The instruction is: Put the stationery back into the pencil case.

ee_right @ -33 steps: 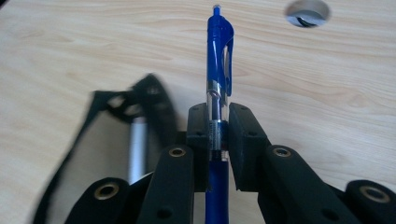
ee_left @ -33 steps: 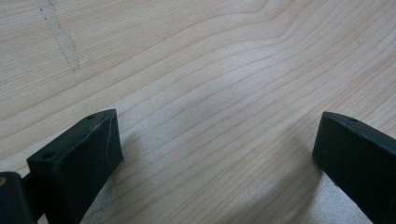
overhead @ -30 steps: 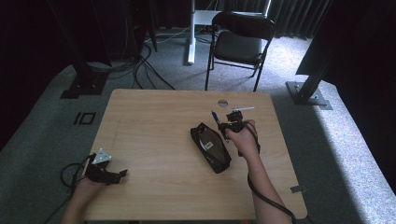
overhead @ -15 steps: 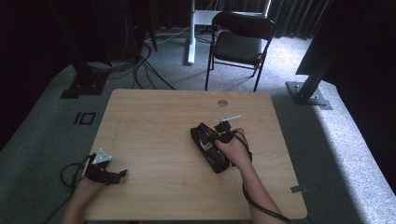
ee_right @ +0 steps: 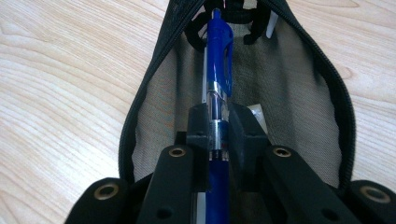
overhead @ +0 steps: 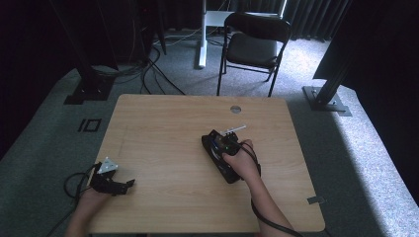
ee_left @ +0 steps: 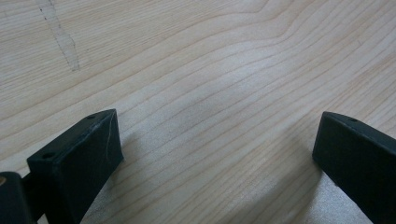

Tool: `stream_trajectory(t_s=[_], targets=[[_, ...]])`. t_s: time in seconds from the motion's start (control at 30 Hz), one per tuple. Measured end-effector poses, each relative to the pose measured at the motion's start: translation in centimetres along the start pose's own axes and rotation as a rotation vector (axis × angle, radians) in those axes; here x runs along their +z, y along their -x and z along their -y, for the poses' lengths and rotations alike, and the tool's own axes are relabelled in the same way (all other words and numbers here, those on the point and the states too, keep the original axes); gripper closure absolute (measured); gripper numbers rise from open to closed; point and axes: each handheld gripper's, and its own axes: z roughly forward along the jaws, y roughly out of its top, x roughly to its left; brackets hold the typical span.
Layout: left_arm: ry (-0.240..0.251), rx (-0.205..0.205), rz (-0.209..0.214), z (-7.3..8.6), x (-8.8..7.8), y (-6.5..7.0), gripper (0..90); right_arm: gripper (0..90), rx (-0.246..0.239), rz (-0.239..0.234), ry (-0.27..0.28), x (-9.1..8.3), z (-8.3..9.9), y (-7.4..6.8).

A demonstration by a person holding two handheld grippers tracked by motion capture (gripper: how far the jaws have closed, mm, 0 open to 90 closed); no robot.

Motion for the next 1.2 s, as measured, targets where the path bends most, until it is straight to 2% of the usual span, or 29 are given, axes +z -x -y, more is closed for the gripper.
stream_trajectory(t_s=[0.17,0.23,0.3,0.4,0.5,0.6,0.67,0.7,0.77,0.9,0.93,1.0,1.2], targets=[[0.0,0.0,0.0,0.0,0.0,0.0,1.6,78.8,0.007,-0.013,-0.025,0.6,0.0,0.1],[0.0,0.0,0.0,0.0,0.0,0.0,1.6,78.0,0.005,-0.008,-0.016,0.7,0.1,0.0],[0.0,0.0,0.0,0.0,0.0,0.0,1.6,75.1,0.022,-0.025,-0.01,0.6,0.0,0.1],[0.0,0.0,0.0,0.0,0.0,0.0,1.6,71.2,0.023,-0.043,-0.001,0.3,0.0,0.1],[0.0,0.0,0.0,0.0,0.0,0.0,1.6,68.8,0.023,-0.06,0.035,-0.5,-0.1,0.1],[0.0,0.0,0.0,0.0,0.0,0.0,1.6,64.3,0.022,-0.073,0.098,-1.8,-0.4,0.4],[0.0,0.0,0.0,0.0,0.0,0.0,1.6,57.3,0.026,-0.09,0.145,-2.6,-0.7,0.7],[0.0,0.0,0.0,0.0,0.0,0.0,1.6,55.8,0.021,-0.084,0.162,-2.9,-0.8,0.9],[0.0,0.0,0.0,0.0,0.0,0.0,1.6,46.9,0.001,-0.07,0.203,-3.4,-1.0,1.3],[0.0,0.0,0.0,0.0,0.0,0.0,1.6,44.3,0.012,-0.045,0.23,-3.8,-1.0,2.4],[0.0,0.0,0.0,0.0,0.0,0.0,1.6,42.4,0.012,-0.02,0.236,-4.1,-0.8,3.3],[0.0,0.0,0.0,0.0,0.0,0.0,1.6,41.2,0.009,0.002,0.252,-4.2,-0.5,4.0],[0.0,0.0,0.0,0.0,0.0,0.0,1.6,37.3,0.022,0.041,0.267,-4.5,0.7,5.9]])
